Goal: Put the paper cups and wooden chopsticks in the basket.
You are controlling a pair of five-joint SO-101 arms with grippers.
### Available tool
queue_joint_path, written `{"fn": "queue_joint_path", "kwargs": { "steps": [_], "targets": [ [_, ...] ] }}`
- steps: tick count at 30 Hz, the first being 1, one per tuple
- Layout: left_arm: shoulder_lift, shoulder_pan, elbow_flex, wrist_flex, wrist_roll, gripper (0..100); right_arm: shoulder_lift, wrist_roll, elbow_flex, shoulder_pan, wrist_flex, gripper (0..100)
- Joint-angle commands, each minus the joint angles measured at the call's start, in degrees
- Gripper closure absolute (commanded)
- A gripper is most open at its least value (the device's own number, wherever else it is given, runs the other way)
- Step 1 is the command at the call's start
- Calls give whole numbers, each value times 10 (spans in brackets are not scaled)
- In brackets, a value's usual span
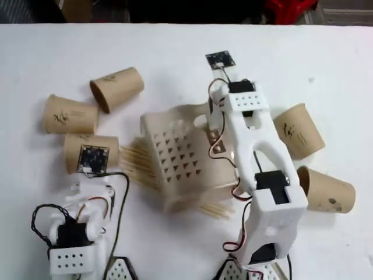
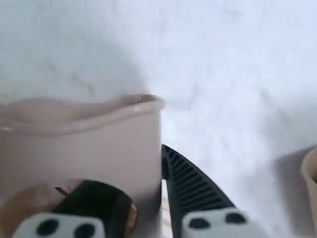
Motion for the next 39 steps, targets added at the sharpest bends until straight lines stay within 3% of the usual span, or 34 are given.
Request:
{"fn": "queue_joint_path", "kwargs": {
  "steps": [1, 9, 13, 16, 17, 21, 28, 32, 39],
  "targets": [
    [0, 6, -2, 2, 1, 924, -63, -49, -22, -3, -7, 984],
    [0, 6, -2, 0, -18, 923, -215, -68, -81, -7, 10, 983],
    [0, 5, -2, -6, -161, 921, -236, -68, -157, -2, 47, 984],
    [0, -15, -4, -57, -310, 921, -216, -66, -240, -3, 73, 984],
    [0, -24, -8, -81, -330, 921, -204, -66, -267, -4, 80, 984],
    [3, -62, -80, -119, -275, 921, -126, -65, -377, 4, 105, 984],
    [6, -55, -230, -91, -212, 880, 17, -69, -534, 29, 115, 984],
    [59, 16, -335, -42, -190, 842, 79, -69, -618, 48, 114, 984],
    [342, 145, -568, -62, -47, 782, 193, -69, -722, 57, 113, 984]
  ]
}}
